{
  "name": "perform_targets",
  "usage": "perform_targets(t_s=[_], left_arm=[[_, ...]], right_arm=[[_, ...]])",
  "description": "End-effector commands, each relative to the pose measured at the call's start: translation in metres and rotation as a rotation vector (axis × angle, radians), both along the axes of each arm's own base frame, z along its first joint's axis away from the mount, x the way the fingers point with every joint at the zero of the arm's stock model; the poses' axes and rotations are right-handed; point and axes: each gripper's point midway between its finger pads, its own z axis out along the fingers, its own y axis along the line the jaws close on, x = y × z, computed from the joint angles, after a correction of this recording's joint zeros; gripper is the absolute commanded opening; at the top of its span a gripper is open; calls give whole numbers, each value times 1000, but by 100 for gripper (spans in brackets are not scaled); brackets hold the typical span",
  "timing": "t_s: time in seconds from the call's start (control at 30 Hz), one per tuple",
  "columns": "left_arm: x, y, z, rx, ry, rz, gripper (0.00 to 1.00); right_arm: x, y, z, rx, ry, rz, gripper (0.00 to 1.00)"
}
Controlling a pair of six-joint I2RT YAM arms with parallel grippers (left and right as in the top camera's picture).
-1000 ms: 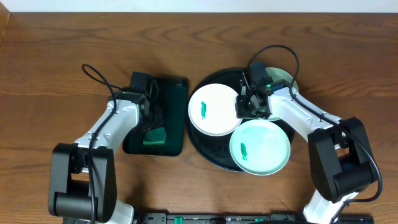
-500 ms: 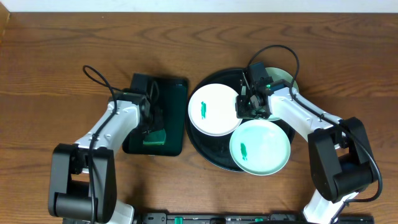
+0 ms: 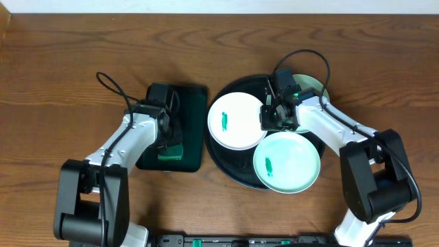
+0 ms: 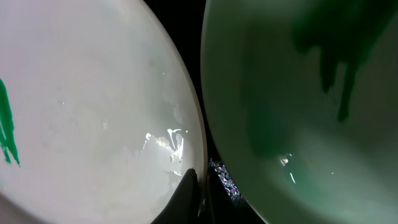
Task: Clean dirty plates on tray and stack at the side
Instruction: 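Lower left gripper onto the green sponge in the dark tray, then close left gripper on the green sponge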
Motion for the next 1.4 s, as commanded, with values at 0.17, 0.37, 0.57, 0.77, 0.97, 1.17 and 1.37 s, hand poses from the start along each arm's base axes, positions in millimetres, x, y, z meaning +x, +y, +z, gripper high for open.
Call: perform_targets(t_s=[0.17, 0.37, 0.57, 0.77, 0.97, 1.17, 1.37], left_arm=[[-10, 3, -7, 24, 26, -2, 29], [-10, 5, -7, 35, 25, -1, 29], [-10, 5, -7, 36, 26, -1, 29], [-19, 7, -14, 39, 48, -1, 37], [-19, 7, -19, 37, 36, -1, 36], [-18, 7, -21, 36, 28, 0, 35], [-19, 7, -23, 37, 37, -1, 31]], right_arm=[[-2, 3, -4, -3, 5, 10, 4], [-2, 3, -4, -3, 5, 10, 3], [-2, 3, -4, -4, 5, 11, 3], [-2, 3, -4, -3, 5, 11, 3], [-2, 3, -4, -3, 5, 10, 3], [-2, 3, -4, -3, 5, 11, 3], [-2, 3, -4, -4, 5, 11, 3]])
